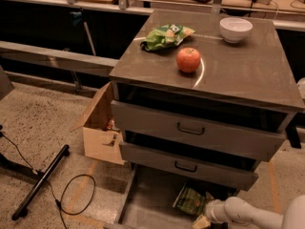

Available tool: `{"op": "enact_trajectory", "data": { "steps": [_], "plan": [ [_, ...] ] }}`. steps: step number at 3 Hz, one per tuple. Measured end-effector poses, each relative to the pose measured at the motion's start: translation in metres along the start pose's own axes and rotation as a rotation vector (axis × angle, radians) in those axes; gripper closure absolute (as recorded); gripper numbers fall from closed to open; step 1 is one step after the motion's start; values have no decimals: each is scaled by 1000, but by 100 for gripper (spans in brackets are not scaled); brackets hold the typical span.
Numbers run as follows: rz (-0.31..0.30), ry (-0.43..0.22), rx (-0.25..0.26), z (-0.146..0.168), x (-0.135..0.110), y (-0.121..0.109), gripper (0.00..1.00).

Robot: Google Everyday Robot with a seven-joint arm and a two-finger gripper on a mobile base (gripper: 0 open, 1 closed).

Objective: Pick green jalapeno chip bag from bottom drawer and place on counter

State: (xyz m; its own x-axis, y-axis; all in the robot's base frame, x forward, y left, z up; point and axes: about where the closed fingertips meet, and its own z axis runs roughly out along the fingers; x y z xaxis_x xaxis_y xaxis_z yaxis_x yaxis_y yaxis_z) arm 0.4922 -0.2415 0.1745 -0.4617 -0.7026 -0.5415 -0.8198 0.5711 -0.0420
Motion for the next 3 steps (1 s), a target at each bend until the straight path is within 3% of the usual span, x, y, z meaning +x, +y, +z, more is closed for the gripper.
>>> {"op": "enact_trajectory", "data": {
  "steps": [1, 2, 3],
  "plan": [
    [-28, 22, -3, 24, 6, -13, 0],
    [-36, 46, 10, 42, 14, -24, 17],
    [-46, 59, 13, 51, 18, -29, 41]
  ]
}}
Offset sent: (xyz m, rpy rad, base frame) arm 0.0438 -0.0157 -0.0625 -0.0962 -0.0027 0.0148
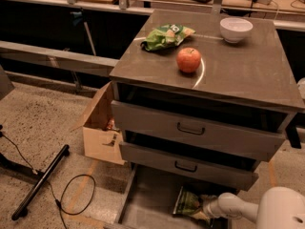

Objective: Pick green jalapeno chip bag from bottom drawer and place on counter

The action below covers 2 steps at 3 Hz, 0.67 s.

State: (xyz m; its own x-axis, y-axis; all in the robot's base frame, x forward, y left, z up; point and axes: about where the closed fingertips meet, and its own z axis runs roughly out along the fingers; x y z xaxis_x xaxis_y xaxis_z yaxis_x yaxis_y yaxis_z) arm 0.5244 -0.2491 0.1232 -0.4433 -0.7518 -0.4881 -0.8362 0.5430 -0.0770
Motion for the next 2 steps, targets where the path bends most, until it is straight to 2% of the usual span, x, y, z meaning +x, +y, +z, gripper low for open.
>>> {"op": "enact_trajectory", "data": {
  "steps": [1, 2],
  "plan": [
    [-11, 0, -7, -4, 1, 3, 64],
    [-23, -43, -38, -33, -9, 10, 87]
  ]
}}
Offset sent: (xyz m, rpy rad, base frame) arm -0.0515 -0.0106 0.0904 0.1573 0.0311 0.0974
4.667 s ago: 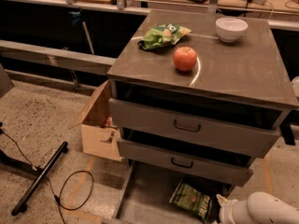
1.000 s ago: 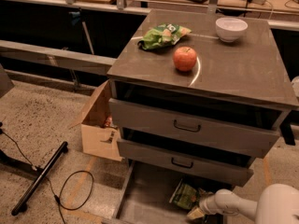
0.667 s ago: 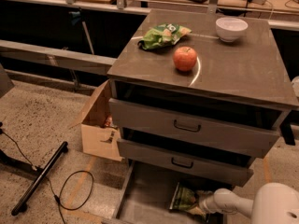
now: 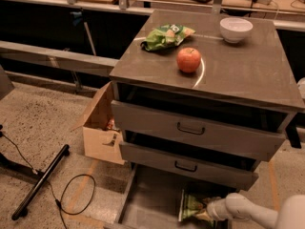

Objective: Pick green jalapeno chip bag from bottom drawer and place on counter

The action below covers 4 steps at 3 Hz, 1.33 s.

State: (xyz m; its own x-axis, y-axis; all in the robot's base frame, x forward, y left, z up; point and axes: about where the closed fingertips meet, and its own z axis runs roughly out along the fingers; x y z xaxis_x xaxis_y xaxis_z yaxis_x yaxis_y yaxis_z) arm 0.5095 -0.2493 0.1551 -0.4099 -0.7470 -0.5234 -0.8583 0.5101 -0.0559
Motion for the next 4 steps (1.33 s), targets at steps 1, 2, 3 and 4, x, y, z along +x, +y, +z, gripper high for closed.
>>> {"op": "enact_trajectory", "data": {
  "steps": [1, 2, 3, 4],
  "plan": [
    [-10, -79, -59, -48, -12, 10, 100],
    [-37, -161, -142, -89, -22, 26, 100],
    [-80, -267, -211, -133, -41, 45, 100],
    [-98, -401, -234, -171, -67, 49, 100]
  ]
}}
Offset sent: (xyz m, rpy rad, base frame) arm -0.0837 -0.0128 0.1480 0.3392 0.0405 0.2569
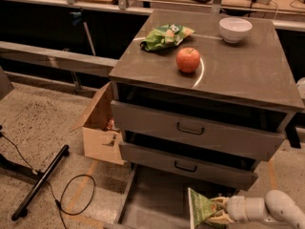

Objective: Pick green jalapeno chip bag from bottom drawer and place on counter

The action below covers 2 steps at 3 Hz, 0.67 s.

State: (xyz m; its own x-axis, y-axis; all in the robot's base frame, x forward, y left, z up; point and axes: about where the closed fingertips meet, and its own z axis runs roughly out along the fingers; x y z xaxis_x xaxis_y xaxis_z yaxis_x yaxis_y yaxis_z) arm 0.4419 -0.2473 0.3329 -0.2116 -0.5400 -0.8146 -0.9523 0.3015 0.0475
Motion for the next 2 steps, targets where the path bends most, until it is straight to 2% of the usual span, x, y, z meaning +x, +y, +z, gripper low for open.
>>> {"op": "enact_trajectory", "data": {
  "steps": [1, 2],
  "plan": [
    [-19, -121, -13, -24, -40, -2, 100],
    [-18, -129, -28, -22, -42, 2, 100]
  ]
}}
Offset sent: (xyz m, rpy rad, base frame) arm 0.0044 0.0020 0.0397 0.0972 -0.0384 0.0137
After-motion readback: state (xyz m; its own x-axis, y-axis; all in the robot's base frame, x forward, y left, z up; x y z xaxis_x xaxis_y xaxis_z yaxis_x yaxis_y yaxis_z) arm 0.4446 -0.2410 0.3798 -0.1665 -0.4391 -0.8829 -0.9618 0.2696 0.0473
